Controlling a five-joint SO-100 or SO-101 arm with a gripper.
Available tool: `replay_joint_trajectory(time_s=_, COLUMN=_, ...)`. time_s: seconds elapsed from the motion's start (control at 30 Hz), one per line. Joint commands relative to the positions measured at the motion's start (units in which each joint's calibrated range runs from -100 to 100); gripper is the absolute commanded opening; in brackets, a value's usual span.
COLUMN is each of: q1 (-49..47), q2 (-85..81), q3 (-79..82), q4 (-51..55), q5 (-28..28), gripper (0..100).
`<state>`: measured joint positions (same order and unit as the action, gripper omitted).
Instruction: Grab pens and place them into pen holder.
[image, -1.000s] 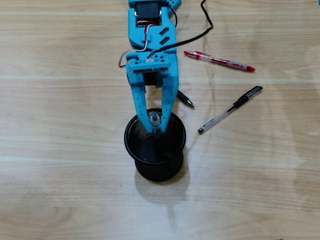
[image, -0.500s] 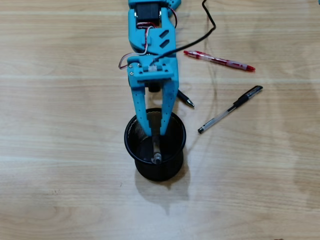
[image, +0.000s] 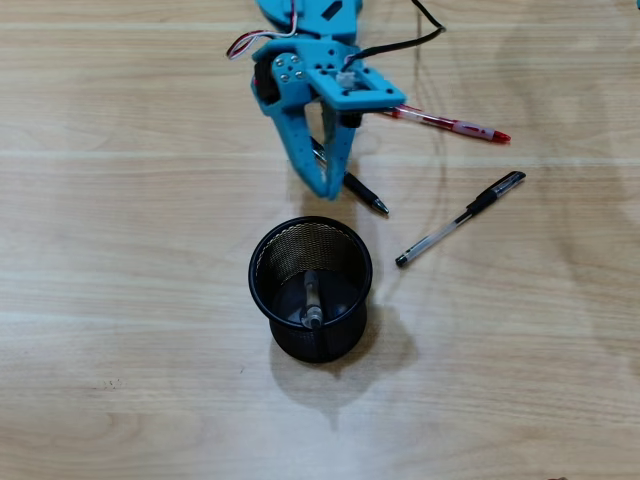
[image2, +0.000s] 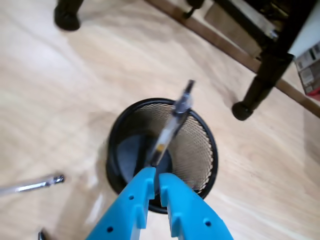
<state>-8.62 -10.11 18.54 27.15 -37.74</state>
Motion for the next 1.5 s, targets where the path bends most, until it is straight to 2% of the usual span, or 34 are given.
replay_joint_trajectory(time_s=0.0, q1=-0.9, q2=-3.2, q3=-0.2, q4=1.5, q5=2.4, gripper=2)
replay_joint_trajectory(time_s=0.33, q1=-8.3, q2=-12.5, q3=9.6, q4=2.5, q5=4.2, gripper=2)
replay_joint_trajectory(time_s=0.67, q1=-19.1, q2=-23.2, q3=10.1, q4=23.7, q5=4.3, gripper=2)
replay_joint_trajectory(time_s=0.93, q1=-11.5, q2=-21.6, q3=7.7, q4=35.8, q5=4.3, gripper=2)
replay_joint_trajectory(time_s=1.1, q1=-5.6, q2=-14.0, q3=-1.2, q4=49.3, q5=7.6, gripper=2)
replay_joint_trajectory(time_s=1.3, q1=-4.6, q2=-5.8, q3=-10.6, q4=56.1, q5=8.3, gripper=3)
replay_joint_trajectory(time_s=1.37, q1=-4.6, q2=-4.3, q3=-11.0, q4=56.8, q5=8.2, gripper=5)
replay_joint_trajectory(time_s=1.47, q1=-5.0, q2=-2.1, q3=-10.9, q4=56.8, q5=8.2, gripper=16)
